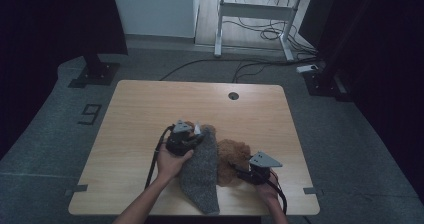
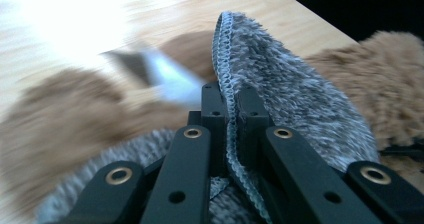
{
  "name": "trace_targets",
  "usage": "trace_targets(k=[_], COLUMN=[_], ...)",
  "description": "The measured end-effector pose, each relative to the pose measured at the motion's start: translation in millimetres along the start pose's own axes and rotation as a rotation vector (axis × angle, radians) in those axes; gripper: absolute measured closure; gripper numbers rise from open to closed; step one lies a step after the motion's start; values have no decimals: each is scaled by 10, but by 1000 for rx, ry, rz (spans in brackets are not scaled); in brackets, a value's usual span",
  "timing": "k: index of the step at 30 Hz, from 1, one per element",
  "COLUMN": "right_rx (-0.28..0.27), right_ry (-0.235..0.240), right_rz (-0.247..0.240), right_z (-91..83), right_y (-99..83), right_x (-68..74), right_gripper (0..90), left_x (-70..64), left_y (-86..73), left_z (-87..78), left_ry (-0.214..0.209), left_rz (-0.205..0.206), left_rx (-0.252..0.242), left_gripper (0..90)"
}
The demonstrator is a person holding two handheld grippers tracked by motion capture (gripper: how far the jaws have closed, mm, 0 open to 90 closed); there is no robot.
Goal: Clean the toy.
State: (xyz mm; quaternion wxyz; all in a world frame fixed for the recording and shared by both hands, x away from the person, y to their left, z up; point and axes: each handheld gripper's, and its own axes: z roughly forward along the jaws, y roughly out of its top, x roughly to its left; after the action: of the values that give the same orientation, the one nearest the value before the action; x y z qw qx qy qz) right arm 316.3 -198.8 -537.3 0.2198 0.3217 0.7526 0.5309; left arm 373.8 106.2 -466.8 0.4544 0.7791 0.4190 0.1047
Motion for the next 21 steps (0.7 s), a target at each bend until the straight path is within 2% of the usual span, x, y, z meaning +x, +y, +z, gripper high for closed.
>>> trace_targets(k=[2,3,4,5,8,12,14,16,18,21], right_rx=[0,0,0,0,-1,-1,-2,-2,-3,-3], right_ry=[3,4,5,5,3,5,7,8,9,11], right_rz=[4,4,3,2,-2,0,0,1,1,0], right_z=[1,1,1,1,1,2,1,1,1,-2], right_y=[0,0,-1,-1,-2,-3,-4,-5,-6,-8], right_x=[-4,-5,-6,-6,-4,-8,-12,-13,-14,-21], right_gripper=[483,484,484,483,483,481,481,480,480,478], left_x=[126,126,247,306,475,644,725,781,792,713], left_y=[-42,-42,-86,-113,-203,-332,-402,-448,-449,-345], left_z=[-53,-53,-89,-98,-112,-127,-126,-125,-138,-187], left_ry=[15,15,39,52,70,116,120,119,104,86], left_rz=[-35,-35,-56,-70,-108,-128,-154,-178,-192,-172], left_rx=[-7,-7,-7,-4,22,67,81,87,70,35], left_gripper=[845,844,844,843,843,840,838,835,834,840])
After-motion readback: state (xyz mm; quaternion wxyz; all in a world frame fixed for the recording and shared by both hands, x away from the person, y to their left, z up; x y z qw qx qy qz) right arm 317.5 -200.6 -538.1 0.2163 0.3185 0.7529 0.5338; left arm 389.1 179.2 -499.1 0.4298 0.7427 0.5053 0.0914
